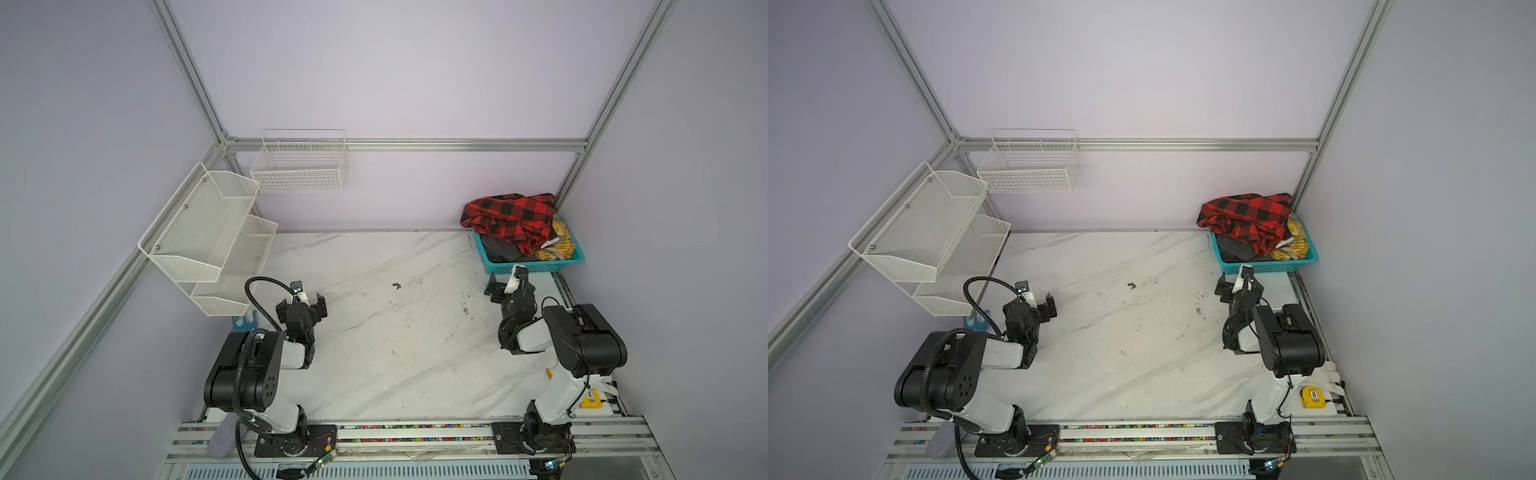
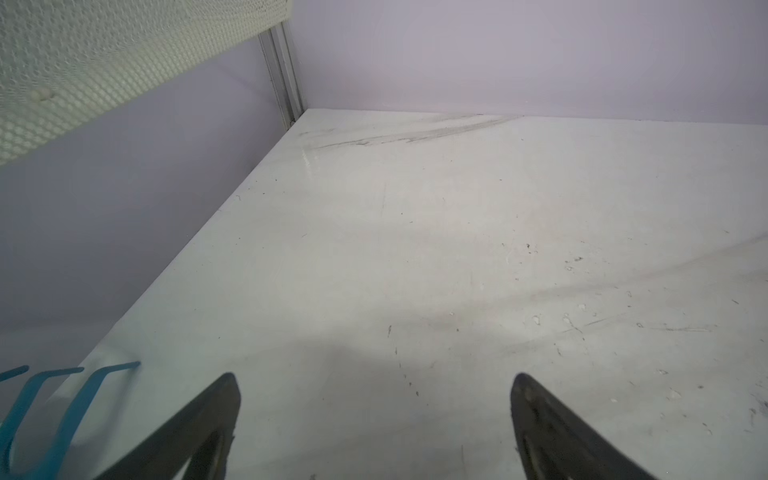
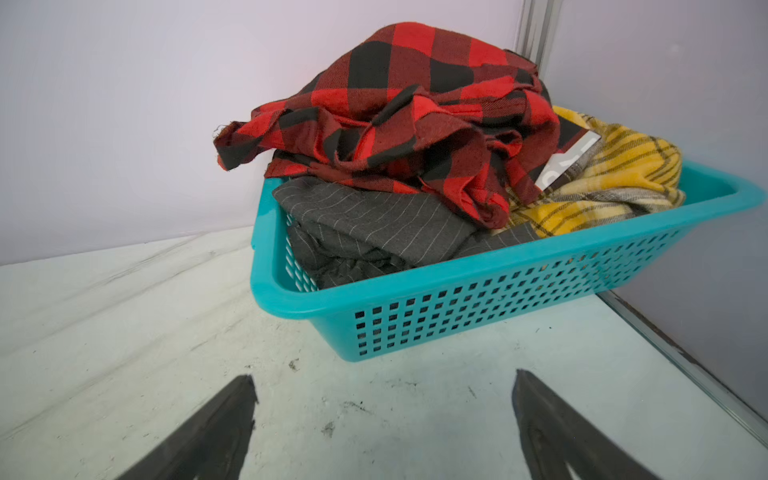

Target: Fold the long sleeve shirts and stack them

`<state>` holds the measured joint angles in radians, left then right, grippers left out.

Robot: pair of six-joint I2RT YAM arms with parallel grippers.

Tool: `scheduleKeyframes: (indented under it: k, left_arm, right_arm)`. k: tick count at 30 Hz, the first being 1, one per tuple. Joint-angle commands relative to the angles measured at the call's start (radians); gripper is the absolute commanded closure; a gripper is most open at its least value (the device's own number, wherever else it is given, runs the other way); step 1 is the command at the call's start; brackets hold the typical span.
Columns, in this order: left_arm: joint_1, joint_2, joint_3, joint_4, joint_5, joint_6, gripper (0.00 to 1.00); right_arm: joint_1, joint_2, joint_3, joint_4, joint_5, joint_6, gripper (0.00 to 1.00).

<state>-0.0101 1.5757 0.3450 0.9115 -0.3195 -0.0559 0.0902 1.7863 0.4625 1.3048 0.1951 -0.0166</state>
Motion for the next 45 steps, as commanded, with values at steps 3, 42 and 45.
scheduleKeyframes:
  k: [3,42,45]
  left_arm:
    - [-0.007,-0.005,0.029,0.044,-0.013,0.014,0.00]
    - [-0.358,-0.210,0.901,-1.276,0.104,-0.399,0.02]
    - [-0.411,-0.203,0.880,-1.295,0.103,-0.385,0.01]
  right_arm:
    - [0.003,-0.003,0.003,0.038,-0.010,-0.027,0.03]
    - [-0.064,0.175,1.392,-1.783,0.109,0.426,0.08]
    - [-0.081,0.293,1.546,-1.853,0.092,0.403,0.07]
